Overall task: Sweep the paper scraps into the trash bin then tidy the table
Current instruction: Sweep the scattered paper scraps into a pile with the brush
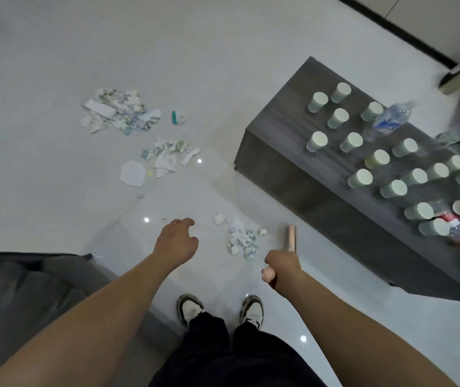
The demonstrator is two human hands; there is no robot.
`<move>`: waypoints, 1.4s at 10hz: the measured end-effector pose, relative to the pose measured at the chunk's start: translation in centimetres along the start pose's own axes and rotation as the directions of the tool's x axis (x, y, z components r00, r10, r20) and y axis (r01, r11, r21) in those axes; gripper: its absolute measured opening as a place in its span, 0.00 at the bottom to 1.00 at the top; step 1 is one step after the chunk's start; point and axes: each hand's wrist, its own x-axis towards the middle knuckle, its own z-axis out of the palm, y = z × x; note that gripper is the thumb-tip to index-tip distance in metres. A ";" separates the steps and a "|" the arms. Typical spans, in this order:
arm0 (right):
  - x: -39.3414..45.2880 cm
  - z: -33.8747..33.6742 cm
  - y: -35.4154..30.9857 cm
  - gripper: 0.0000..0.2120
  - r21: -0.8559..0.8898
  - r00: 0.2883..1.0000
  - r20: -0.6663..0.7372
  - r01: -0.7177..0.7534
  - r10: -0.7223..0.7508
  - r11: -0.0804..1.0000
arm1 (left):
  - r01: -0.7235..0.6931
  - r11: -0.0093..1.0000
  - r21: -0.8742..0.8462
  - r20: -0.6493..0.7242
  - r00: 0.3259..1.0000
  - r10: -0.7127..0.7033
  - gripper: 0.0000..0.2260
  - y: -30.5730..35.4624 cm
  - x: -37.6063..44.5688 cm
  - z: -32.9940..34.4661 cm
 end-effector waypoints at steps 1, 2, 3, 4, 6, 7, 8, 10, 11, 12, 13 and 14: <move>-0.7 1.1 1.0 0.11 0.204 0.993 0.091 -0.099 0.082 0.974 | -0.027 0.999 0.030 0.006 1.000 0.026 0.23 -0.6 -0.1 0.0; -2.8 3.5 1.5 0.06 0.278 0.972 0.169 -0.204 0.162 0.939 | -0.030 0.997 0.066 0.010 1.000 0.029 0.23 -1.3 -0.4 -0.3; -3.9 5.7 2.0 0.04 0.285 0.963 0.250 -0.170 0.098 0.943 | -0.014 0.996 0.090 0.005 1.000 0.014 0.23 -2.2 -0.3 -0.8; -3.9 5.8 1.0 0.03 0.321 0.933 0.354 -0.192 0.070 0.927 | -0.008 0.995 0.099 0.004 1.000 0.007 0.23 -3.2 -0.3 -1.4; -4.5 6.3 -1.3 0.02 0.323 0.955 0.296 -0.099 -0.001 0.941 | 0.007 0.996 0.086 0.001 1.000 -0.007 0.23 -4.0 -0.1 -2.5; -4.2 6.1 -1.6 0.04 0.390 0.987 0.162 -0.067 0.003 0.918 | -0.004 0.998 0.068 -0.034 0.999 0.006 0.23 -3.5 0.3 -3.0; -3.0 4.4 -0.9 0.04 0.387 0.999 0.001 -0.032 0.035 0.922 | -0.029 0.997 0.065 -0.046 0.998 0.032 0.23 -2.7 0.6 -3.1; 0.0 0.2 1.1 0.05 0.325 0.994 -0.032 -0.093 0.109 0.941 | -0.016 0.999 0.052 -0.051 0.998 0.019 0.23 -0.8 1.5 -2.4; 0.9 0.3 0.5 0.08 0.348 0.993 0.040 -0.117 0.110 0.930 | -0.001 0.998 0.068 -0.046 0.999 0.004 0.23 0.1 2.0 -1.7; 0.7 0.4 -2.3 0.02 0.362 0.978 0.198 -0.132 0.062 0.923 | 0.031 0.995 0.093 -0.038 0.999 -0.028 0.24 1.0 2.3 -1.6; 1.4 -1.0 -6.2 0.02 0.358 0.924 0.383 -0.169 0.021 0.918 | 0.059 0.991 0.117 -0.042 0.998 -0.055 0.24 2.2 3.0 -2.3; 1.5 -0.6 -10.4 0.02 0.263 0.915 0.402 -0.083 -0.031 0.961 | 0.072 0.990 0.121 -0.086 0.994 -0.062 0.23 3.8 4.4 -3.8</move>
